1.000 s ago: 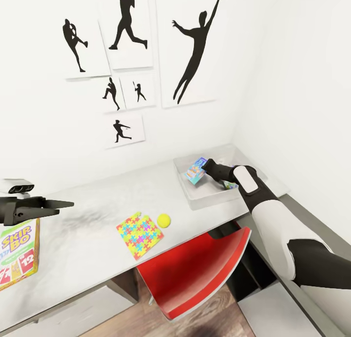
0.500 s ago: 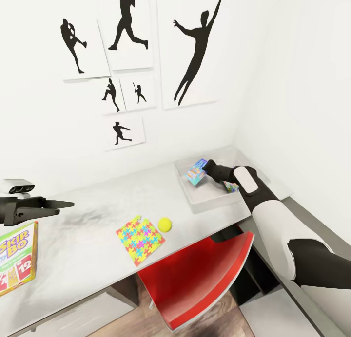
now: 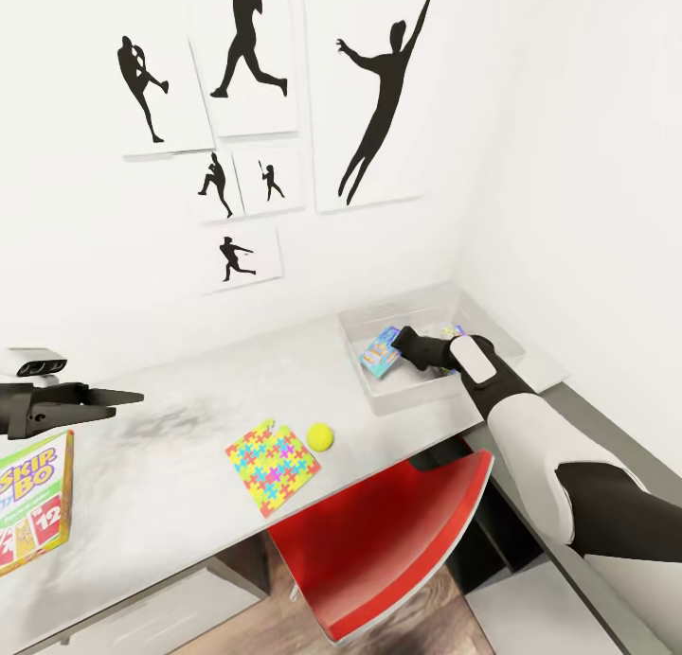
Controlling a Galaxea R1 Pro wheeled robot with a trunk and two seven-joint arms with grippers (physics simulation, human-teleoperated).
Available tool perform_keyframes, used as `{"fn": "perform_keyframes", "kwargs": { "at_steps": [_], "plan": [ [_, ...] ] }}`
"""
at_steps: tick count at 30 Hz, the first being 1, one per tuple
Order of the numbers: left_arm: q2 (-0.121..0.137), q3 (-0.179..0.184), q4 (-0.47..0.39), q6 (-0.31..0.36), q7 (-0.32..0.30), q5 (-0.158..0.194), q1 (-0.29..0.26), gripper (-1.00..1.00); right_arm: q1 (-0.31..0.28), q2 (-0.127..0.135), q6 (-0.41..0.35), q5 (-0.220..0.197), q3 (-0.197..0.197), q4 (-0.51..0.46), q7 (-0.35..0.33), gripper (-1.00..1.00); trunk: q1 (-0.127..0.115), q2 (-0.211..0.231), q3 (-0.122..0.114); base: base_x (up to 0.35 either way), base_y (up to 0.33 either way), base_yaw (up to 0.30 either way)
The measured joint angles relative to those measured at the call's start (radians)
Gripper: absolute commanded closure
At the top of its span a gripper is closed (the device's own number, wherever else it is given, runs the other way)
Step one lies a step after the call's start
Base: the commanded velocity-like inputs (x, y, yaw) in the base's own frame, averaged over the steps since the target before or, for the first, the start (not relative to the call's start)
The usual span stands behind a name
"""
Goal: Put all the toys in the child's room - the three board games (two on the bed and one on the table), the two jigsaw puzzles on the table, and the tennis ball on the table - inside the toy box on the table in the child's room.
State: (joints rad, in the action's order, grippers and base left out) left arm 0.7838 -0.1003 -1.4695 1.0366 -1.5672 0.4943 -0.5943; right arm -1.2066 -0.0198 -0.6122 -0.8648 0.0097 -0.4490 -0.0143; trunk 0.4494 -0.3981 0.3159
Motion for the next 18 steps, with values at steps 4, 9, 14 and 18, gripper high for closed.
{"fn": "perform_keyframes", "kwargs": {
  "at_steps": [4, 9, 14, 18],
  "plan": [
    [-0.002, -0.001, 0.000, 0.000, 0.000, 0.003, 0.000, -1.00, 0.000, 0.000, 0.000, 0.002, 0.000, 0.002, 0.000, 1.00, 0.000, 0.000, 0.000, 0.014, 0.000, 0.000],
    [-0.005, -0.001, 0.000, 0.000, 0.000, 0.005, 0.000, -1.00, 0.000, 0.001, 0.001, 0.002, 0.001, 0.003, 0.000, 1.00, 0.000, 0.000, 0.000, 0.052, 0.000, 0.000],
    [-0.003, 0.000, 0.000, 0.000, 0.000, 0.001, 0.000, -1.00, 0.000, 0.001, 0.001, 0.002, 0.001, 0.003, 0.000, 1.00, 0.000, 0.000, 0.000, 0.010, 0.000, 0.000],
    [-0.003, 0.000, 0.000, 0.000, 0.000, 0.000, 0.000, -1.00, 0.000, 0.002, 0.001, 0.002, 0.002, 0.003, 0.000, 1.00, 0.000, 0.000, 0.000, 0.001, 0.000, 0.000]
  ]
}}
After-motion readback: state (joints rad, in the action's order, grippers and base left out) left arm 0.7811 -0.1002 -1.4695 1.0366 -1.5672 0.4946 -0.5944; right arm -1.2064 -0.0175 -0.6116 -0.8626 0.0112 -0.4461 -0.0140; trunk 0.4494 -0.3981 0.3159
